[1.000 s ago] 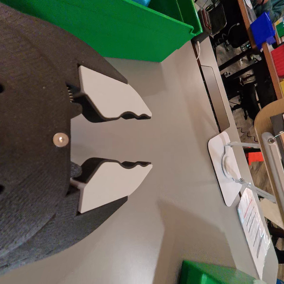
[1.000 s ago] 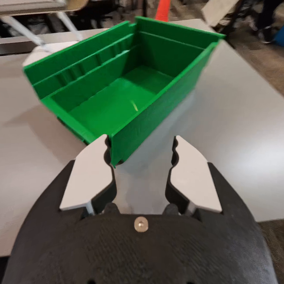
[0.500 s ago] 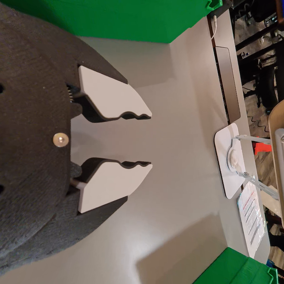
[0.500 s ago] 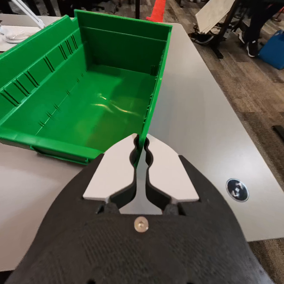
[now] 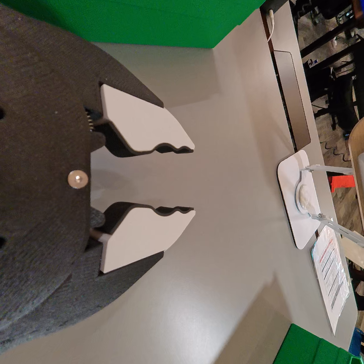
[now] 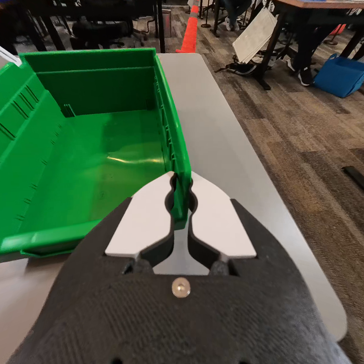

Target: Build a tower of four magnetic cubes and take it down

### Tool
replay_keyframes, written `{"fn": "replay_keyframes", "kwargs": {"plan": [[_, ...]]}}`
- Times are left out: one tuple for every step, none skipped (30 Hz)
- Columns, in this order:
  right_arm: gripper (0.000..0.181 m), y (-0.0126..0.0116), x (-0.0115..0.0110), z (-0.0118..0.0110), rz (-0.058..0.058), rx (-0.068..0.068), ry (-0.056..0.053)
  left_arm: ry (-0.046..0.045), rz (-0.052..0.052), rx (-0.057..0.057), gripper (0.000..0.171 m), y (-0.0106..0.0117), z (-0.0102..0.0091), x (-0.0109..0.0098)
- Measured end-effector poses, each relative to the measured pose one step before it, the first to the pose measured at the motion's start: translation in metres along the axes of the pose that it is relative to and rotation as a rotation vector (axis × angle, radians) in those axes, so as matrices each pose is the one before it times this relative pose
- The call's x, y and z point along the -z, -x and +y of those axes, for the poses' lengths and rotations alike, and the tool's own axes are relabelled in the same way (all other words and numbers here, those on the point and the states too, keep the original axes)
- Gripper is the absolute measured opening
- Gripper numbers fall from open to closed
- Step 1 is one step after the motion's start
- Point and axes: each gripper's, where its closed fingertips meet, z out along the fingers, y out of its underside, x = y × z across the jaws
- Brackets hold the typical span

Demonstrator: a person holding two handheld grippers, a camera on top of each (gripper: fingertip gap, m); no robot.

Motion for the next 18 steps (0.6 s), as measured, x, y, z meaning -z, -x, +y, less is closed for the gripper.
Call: {"fn": "replay_keyframes", "kwargs": {"plan": [[0.009, 0.00052, 0.00040, 0.00027, -0.0155, -0.0254, -0.0011, 0.00039, -0.0010, -0.0034, 0.052, -0.00007, 0.00018, -0.00011], [0.008, 0.00062, 0.00058, 0.00029, -0.0144, -0.0210, 0.0025, 0.00125, 0.0002, -0.0026, 0.052, -0.00001, 0.00026, -0.00014], [0.008, 0.00032, 0.00060, 0.00001, -0.0085, -0.0116, 0.0028, 0.00216, 0.0010, -0.0011, 0.052, -0.00007, 0.00041, -0.00026], [0.008, -0.00002, 0.00035, 0.00007, -0.0004, 0.0002, 0.0026, 0.00259, 0.0007, 0.0005, 0.052, 0.00011, 0.00054, -0.00012], [0.008, -0.00008, 0.00043, 0.00000, 0.0057, 0.0101, 0.0029, 0.00144, 0.0000, 0.0012, 0.052, 0.00007, 0.00022, -0.00009], [0.008, -0.00035, 0.00040, -0.00004, 0.0101, 0.0168, 0.0049, -0.00038, -0.0008, 0.0012, 0.052, 0.00028, -0.00007, 0.00013], [0.009, -0.00008, 0.00035, -0.00001, 0.0119, 0.0205, 0.0069, -0.00124, -0.0005, 0.0006, 0.052, 0.00022, -0.00013, 0.00018], [0.009, -0.00031, 0.00022, 0.00018, 0.0134, 0.0227, 0.0091, -0.00038, -0.0006, 0.0002, 0.052, 0.00010, -0.00010, 0.00010], [0.010, -0.00030, 0.00020, -0.00002, 0.0134, 0.0192, 0.0080, 0.00041, -0.0005, 0.0000, 0.052, -0.00003, 0.00006, 0.00006], [0.010, -0.00012, 0.00016, 0.00009, 0.0113, 0.0143, 0.0074, 0.00022, 0.0001, -0.0001, 0.052, -0.00003, -0.00001, -0.00007], [0.011, -0.00021, 0.00012, 0.00043, 0.0078, 0.0128, 0.0076, 0.00092, 0.0010, -0.0003, 0.052, -0.00027, 0.00013, -0.00012], [0.011, -0.00015, 0.00022, 0.00015, 0.0050, 0.0079, 0.0050, 0.00181, 0.0007, -0.0007, 0.052, -0.00022, 0.00042, -0.00014], [0.011, -0.00003, 0.00006, 0.00009, 0.0027, 0.0019, 0.0023, 0.00197, 0.0002, -0.0013, 0.052, -0.00023, 0.00032, -0.00014], [0.011, 0.00001, 0.00009, 0.00006, 0.0011, -0.0011, 0.0014, 0.00121, 0.0001, -0.0017, 0.052, -0.00014, 0.00017, -0.00007], [0.011, -0.00006, 0.00002, -0.00001, 0.0002, -0.0035, 0.0006, 0.00030, -0.0003, -0.0014, 0.052, -0.00008, 0.00001, 0.00000], [0.011, -0.00008, -0.00006, 0.00007, 0.0001, -0.0048, 0.0006, -0.00007, -0.0004, -0.0007, 0.052, -0.00009, 0.00001, 0.00006], [0.011, 0.00000, 0.00001, 0.00002, 0.0002, -0.0032, 0.0011, -0.00007, 0.0000, 0.0001, 0.052, 0.00003, 0.00004, 0.00008], [0.011, -0.00007, 0.00001, 0.00001, 0.0010, -0.0006, 0.0012, 0.00052, 0.0011, 0.0002, 0.052, -0.00017, 0.00016, -0.00001]]}}
